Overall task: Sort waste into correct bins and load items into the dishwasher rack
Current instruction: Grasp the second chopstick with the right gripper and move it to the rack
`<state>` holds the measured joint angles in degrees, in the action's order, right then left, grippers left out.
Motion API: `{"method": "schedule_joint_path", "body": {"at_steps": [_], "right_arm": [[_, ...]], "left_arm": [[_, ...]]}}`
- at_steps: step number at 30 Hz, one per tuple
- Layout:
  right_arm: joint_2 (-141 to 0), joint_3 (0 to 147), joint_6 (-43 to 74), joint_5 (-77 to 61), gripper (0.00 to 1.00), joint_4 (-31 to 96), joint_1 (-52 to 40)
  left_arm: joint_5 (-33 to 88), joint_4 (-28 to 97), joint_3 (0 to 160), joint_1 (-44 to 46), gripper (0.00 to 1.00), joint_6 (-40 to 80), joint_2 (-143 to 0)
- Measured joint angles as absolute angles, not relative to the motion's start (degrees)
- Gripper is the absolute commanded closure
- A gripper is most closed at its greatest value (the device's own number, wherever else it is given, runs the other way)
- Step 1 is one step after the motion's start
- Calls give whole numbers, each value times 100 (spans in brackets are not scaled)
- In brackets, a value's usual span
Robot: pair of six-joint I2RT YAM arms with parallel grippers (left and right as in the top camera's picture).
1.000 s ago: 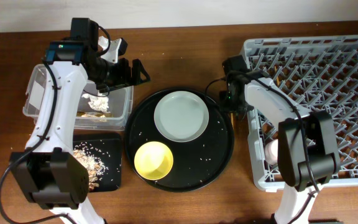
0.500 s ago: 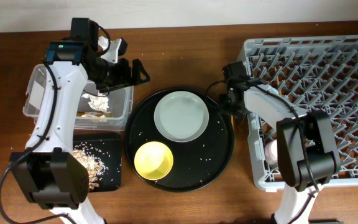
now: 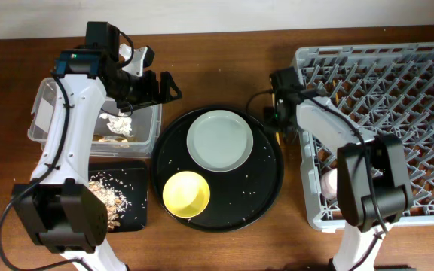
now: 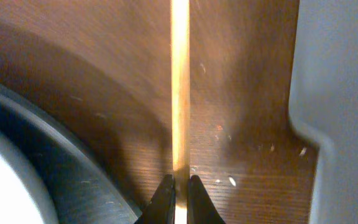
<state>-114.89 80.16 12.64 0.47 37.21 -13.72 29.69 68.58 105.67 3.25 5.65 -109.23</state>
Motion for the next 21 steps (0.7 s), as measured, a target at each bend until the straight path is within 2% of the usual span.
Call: {"method": "schedule_joint_path", "body": {"at_steps": [14,15,16,18,21], "right_arm": [[-10525,9662,456,-154,95,5428,-1044],[-10471,9677,309,-213,87,5457,-996],[-10444,9684,215,-270,73,5468,-969],[-10429,9697,-69,-403,56,5369,-965],[-10477,9697,-283,-486,45,4786,-1022]], "left_arm": [[2969,6858,10567,325,0,565,-10923],[2969,6858,10567,325,0,565,-10923],[2969,6858,10567,325,0,565,-10923],[2969,6855,10567,325,0,565,-10923],[2969,6858,10567,325,0,565,-10923]]}}
